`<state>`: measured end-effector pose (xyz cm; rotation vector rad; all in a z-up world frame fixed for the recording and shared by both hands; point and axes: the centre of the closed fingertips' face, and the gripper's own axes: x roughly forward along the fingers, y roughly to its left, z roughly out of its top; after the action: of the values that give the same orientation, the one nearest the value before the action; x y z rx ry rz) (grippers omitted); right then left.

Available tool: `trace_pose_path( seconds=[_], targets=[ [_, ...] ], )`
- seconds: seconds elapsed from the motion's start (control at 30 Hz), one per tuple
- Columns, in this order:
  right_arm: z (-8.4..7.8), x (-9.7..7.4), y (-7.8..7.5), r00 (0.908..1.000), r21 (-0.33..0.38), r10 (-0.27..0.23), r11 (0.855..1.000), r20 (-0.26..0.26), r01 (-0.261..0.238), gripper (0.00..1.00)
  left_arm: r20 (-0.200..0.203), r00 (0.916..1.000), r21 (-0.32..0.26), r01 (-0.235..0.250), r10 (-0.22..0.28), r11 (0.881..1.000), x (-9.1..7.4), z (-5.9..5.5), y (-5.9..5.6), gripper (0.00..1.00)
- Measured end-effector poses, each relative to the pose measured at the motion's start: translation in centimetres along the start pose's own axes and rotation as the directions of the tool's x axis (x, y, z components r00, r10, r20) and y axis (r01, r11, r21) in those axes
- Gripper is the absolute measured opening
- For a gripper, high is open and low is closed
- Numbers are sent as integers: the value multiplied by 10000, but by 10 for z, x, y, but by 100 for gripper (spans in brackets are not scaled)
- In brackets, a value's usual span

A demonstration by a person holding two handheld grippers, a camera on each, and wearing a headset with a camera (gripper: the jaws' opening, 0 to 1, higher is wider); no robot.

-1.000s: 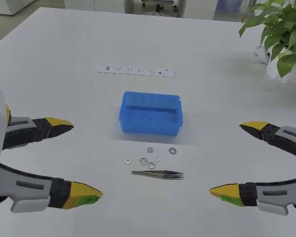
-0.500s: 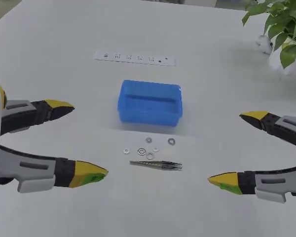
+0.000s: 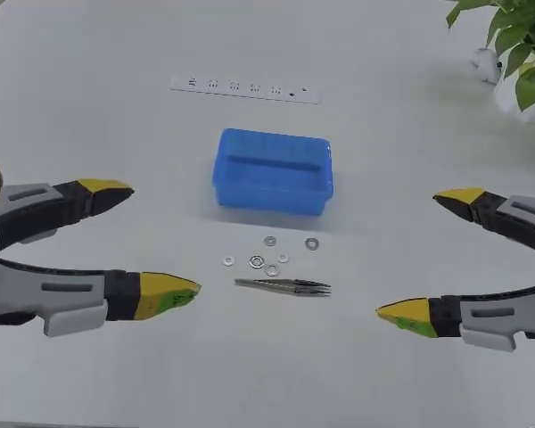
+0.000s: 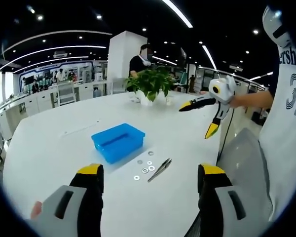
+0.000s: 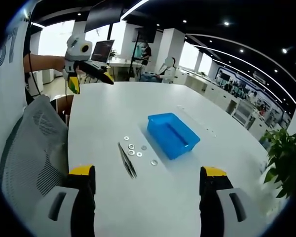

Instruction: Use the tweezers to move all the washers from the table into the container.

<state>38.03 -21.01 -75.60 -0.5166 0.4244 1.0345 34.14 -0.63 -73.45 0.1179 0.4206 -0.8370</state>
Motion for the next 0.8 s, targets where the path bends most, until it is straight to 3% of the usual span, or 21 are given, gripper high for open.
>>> trace_pose_path(
  seconds=[0.2, 0.3, 0.43, 0.47, 0.6, 0.67, 0.7, 0.8],
  targets=[
    [-1, 11, 2, 9998, 29, 194, 9998, 19, -194, 87, -547, 9983, 46, 224, -221, 9997, 7, -14, 5, 82],
    [-5, 18, 9, 9985, 45, 530, 9986, -133, -529, 85, -592, 9980, -414, 211, -235, 9989, 14, -13, 11, 81],
    [-9, 30, 17, 9964, 80, 827, 9966, -197, -826, 80, -851, 9961, -306, 202, -227, 9993, 25, -12, 14, 79],
    [-10, 34, 20, 9950, 150, 972, 9952, -225, -969, 80, -1265, 9917, -130, 236, -251, 9996, 28, -18, 14, 79],
    [-11, 46, 26, 9911, 230, 1312, 9912, -215, -1307, 72, -1916, 9792, 416, 755, -662, 9963, 40, -31, 4, 74],
    [-11, 53, 30, 9882, 151, 1515, 9884, -205, -1512, 67, -2111, 9749, 492, 831, -710, 9953, 45, -35, 2, 73],
    [-11, 58, 32, 9868, 79, 1604, 9870, -235, -1602, 67, -2274, 9691, 506, 1100, -959, 9926, 48, -40, -1, 73],
    [-15, 67, 37, 9814, -63, 1872, 9822, -429, -1876, 67, -2393, 9661, 663, 1161, -972, 9910, 56, -43, -1, 71]
  ],
)
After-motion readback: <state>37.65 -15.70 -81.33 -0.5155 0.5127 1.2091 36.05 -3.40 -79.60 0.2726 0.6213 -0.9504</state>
